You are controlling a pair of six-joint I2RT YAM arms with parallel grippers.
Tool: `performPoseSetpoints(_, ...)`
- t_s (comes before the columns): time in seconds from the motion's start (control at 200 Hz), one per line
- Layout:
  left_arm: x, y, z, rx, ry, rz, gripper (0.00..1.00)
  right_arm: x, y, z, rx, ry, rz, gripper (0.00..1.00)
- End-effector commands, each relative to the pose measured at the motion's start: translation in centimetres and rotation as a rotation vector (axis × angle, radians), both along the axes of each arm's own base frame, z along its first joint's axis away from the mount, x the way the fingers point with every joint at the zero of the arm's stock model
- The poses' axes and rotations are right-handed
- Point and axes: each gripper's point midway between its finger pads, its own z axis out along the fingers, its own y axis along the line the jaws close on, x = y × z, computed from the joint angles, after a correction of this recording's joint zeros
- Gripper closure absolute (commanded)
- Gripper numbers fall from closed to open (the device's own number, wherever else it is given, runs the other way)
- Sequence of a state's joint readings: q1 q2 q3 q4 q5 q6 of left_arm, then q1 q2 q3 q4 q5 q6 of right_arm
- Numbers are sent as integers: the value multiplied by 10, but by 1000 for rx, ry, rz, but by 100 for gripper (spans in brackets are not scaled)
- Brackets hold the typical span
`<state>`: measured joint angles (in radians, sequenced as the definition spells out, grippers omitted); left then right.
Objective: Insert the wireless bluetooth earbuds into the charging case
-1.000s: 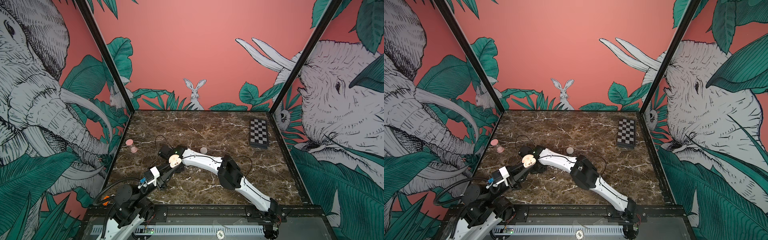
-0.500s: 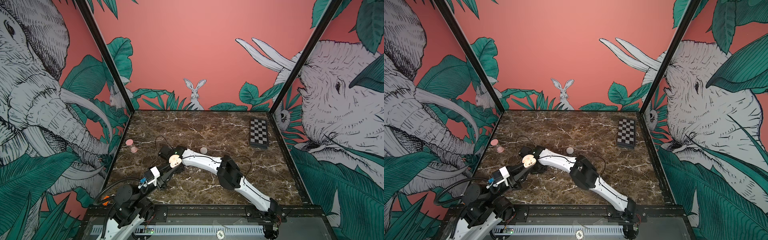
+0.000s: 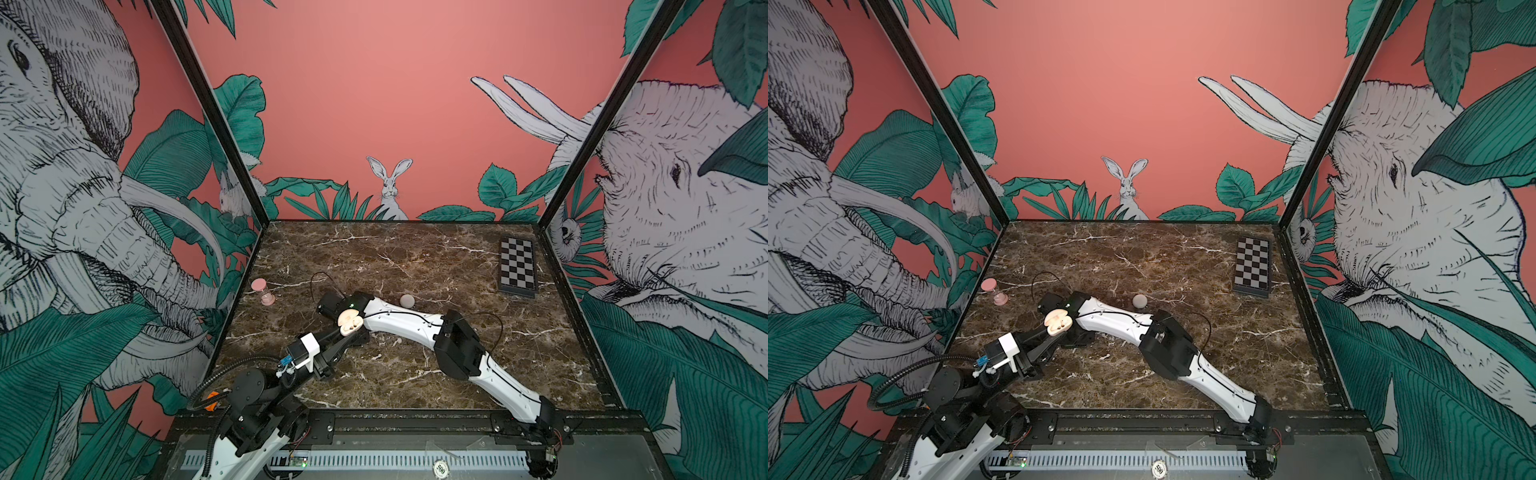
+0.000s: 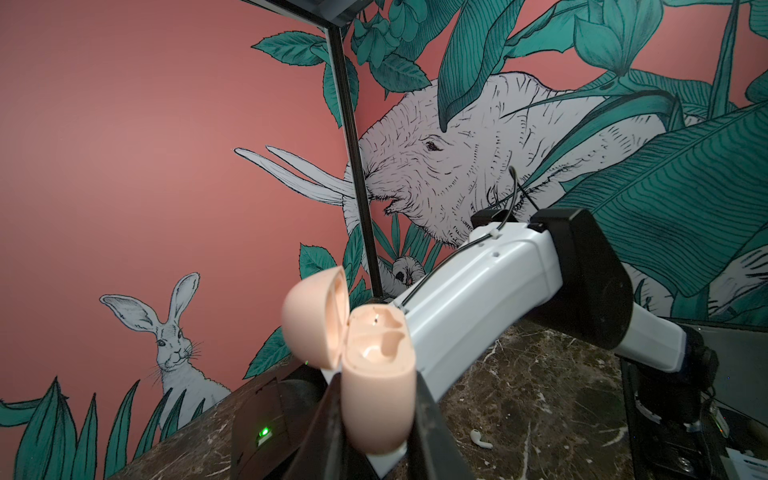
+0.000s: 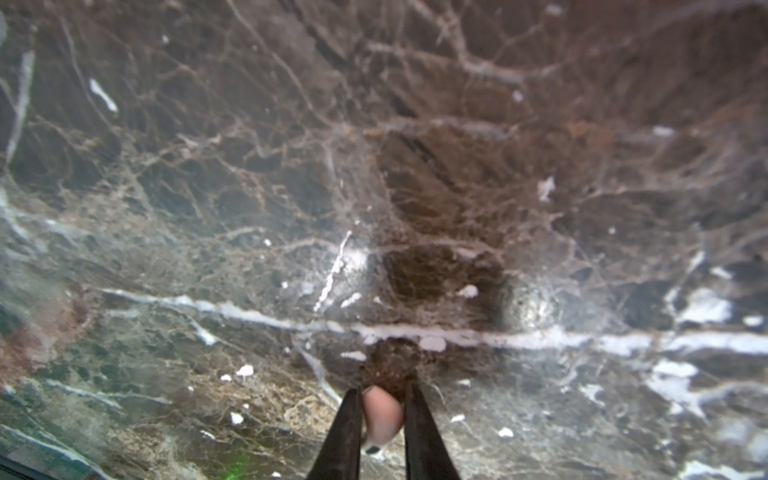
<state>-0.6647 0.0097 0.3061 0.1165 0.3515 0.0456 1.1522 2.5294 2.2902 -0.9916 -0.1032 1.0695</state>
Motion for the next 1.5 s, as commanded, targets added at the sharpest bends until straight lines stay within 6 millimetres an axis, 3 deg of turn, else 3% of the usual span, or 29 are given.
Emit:
performPoseSetpoints(0.0, -4, 4, 12, -18, -35, 3, 100, -2, -3, -8, -18, 13, 1, 82)
performPoseSetpoints(0.415, -3, 3, 11, -16, -29, 8, 100, 10, -22, 15, 23, -27, 10, 89)
performPoseSetpoints(0.695, -2, 3, 9, -12, -27, 12, 100, 18, -55, 34, 35, -58, 29, 88)
performPoseSetpoints(0.965, 1, 1, 6, -2, -10, 7, 100, 18, -86, 35, 46, -84, 59, 88)
performPoseSetpoints(1.496, 8, -10, 1, -24, 102, -50, 100, 17, -109, 60, 133, -202, 91, 88)
